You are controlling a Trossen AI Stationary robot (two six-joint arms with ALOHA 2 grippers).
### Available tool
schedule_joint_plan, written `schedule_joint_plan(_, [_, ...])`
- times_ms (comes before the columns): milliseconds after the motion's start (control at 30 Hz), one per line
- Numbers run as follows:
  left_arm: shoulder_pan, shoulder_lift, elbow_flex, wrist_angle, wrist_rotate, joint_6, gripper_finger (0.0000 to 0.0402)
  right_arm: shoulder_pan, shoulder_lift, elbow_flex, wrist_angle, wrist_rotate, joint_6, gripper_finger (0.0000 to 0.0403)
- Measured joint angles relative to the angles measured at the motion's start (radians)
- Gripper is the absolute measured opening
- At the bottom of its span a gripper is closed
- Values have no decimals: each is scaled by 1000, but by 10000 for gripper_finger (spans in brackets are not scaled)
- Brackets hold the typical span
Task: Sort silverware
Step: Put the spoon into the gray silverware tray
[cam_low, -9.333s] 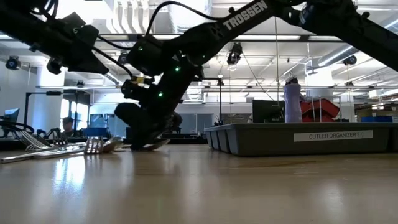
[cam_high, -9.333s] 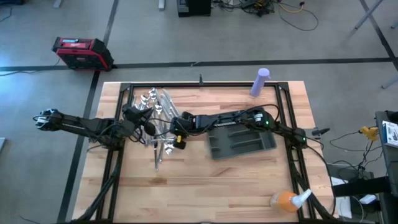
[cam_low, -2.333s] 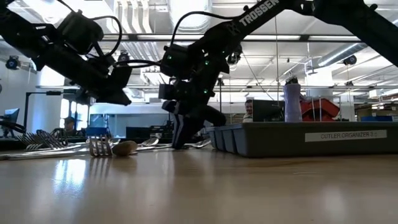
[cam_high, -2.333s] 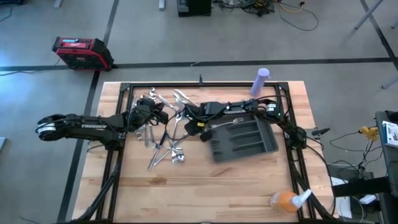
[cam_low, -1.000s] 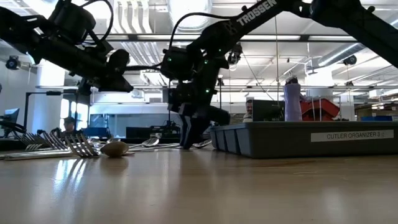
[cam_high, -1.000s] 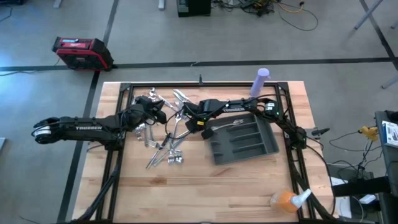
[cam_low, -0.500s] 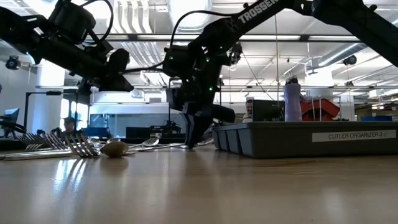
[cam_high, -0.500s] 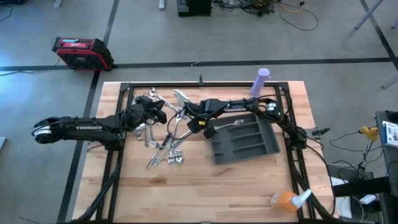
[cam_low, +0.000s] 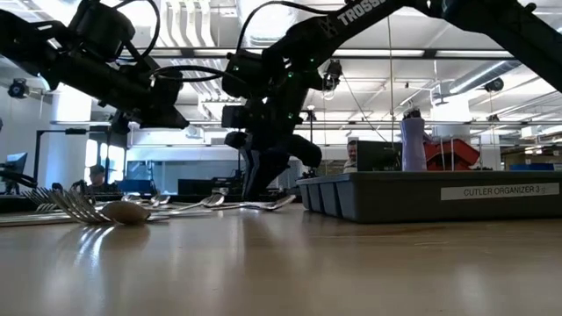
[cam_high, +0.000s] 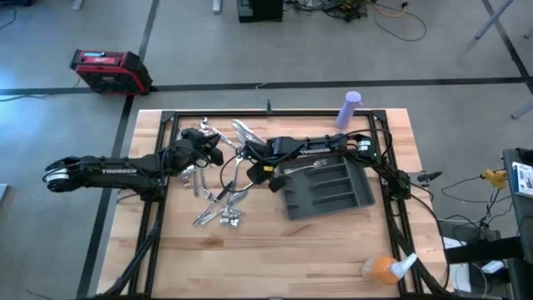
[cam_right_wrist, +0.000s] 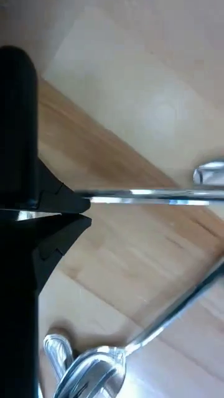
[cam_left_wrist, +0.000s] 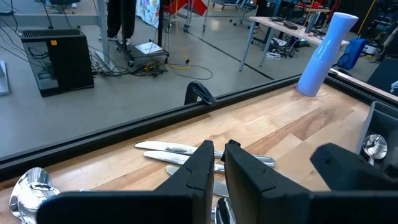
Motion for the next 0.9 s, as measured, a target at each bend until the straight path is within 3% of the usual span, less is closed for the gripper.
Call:
schedule_joint_plan(300, [0, 0, 0, -2, 11, 0, 25, -5, 37, -1, 6, -46, 98, 4])
schedule_joint_plan(733, [0, 0, 0, -3, 17, 5, 25, -4, -3, 19, -50, -32, 151, 116])
schedule_joint_plan(900, [0, 0, 0, -1, 17, 5, 25, -4, 0, 15, -56, -148, 172, 132])
